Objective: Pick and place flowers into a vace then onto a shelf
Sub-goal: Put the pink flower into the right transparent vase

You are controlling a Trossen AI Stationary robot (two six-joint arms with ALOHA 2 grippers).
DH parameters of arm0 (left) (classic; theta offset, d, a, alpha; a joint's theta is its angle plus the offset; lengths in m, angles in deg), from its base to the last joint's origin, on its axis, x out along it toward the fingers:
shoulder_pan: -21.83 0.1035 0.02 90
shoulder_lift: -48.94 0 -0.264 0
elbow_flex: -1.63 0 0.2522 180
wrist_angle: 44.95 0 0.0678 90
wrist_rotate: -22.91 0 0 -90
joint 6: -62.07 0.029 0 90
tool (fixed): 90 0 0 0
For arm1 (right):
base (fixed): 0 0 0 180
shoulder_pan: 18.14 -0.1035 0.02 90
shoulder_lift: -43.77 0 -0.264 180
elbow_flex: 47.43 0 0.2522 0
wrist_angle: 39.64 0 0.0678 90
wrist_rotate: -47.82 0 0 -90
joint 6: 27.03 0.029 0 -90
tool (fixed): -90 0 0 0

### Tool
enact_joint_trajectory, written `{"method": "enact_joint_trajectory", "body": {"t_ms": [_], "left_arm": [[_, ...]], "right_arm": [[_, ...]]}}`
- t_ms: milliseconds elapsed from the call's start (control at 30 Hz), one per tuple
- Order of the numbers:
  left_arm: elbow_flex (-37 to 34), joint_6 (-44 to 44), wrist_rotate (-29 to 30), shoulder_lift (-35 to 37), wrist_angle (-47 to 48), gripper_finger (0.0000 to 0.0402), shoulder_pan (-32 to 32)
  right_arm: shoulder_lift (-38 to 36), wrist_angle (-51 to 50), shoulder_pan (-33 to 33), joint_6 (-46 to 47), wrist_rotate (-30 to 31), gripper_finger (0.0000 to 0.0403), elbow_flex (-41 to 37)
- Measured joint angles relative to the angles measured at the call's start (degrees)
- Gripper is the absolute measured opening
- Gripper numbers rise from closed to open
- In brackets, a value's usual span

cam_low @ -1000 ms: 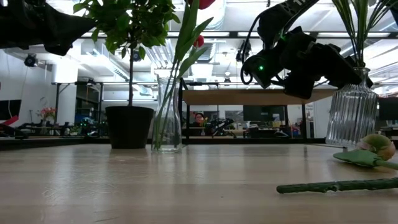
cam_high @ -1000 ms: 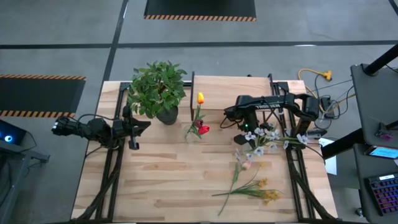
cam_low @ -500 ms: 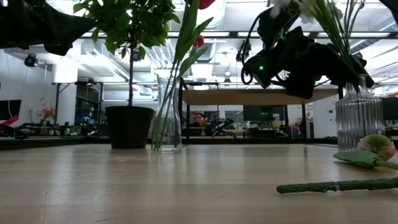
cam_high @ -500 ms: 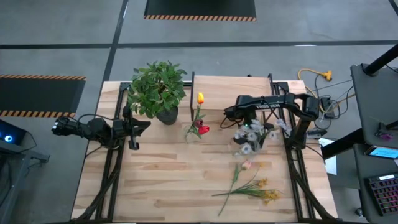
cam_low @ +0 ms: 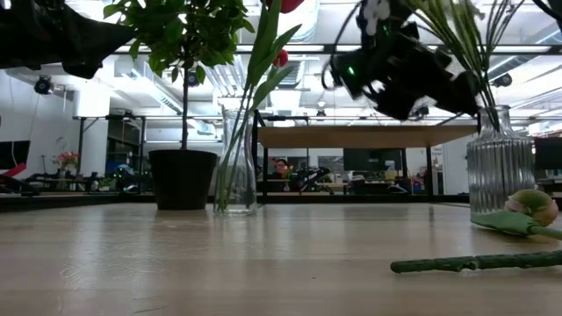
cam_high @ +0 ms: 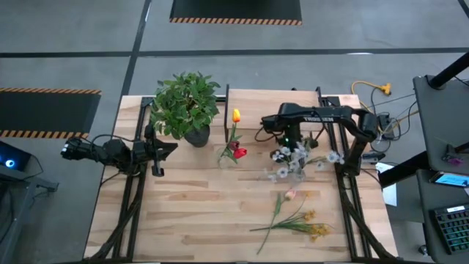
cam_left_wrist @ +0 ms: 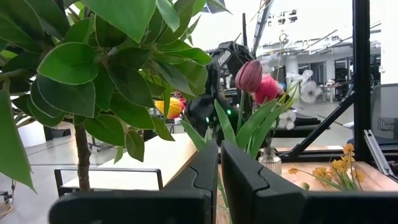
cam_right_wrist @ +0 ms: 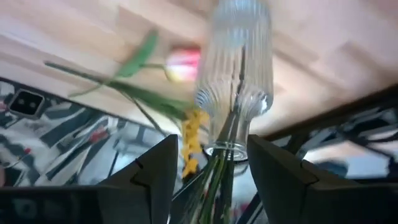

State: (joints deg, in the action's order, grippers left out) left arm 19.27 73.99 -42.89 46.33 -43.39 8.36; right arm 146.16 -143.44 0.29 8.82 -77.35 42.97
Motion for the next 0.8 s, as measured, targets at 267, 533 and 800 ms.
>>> {"method": "enact_joint_trajectory", "body": {"t_ms": [267, 533, 800], "left_arm": [[0.0, 0.0, 0.0, 0.0, 0.0, 0.0004, 0.0], [0.0, 0.0, 0.0, 0.0, 0.0, 0.0004, 0.0], [0.0, 0.0, 0.0, 0.0, 0.0, 0.0004, 0.0]], "right_arm": [[-0.5, 0.0, 0.0, -0.3, 9.3, 0.0172, 13.4], [-4.8, 0.1, -0.9, -1.5, 22.4, 0.0166, 29.3], [-12.8, 0.2, -12.9, 0.6, 43.4, 0.0166, 39.2]]}}
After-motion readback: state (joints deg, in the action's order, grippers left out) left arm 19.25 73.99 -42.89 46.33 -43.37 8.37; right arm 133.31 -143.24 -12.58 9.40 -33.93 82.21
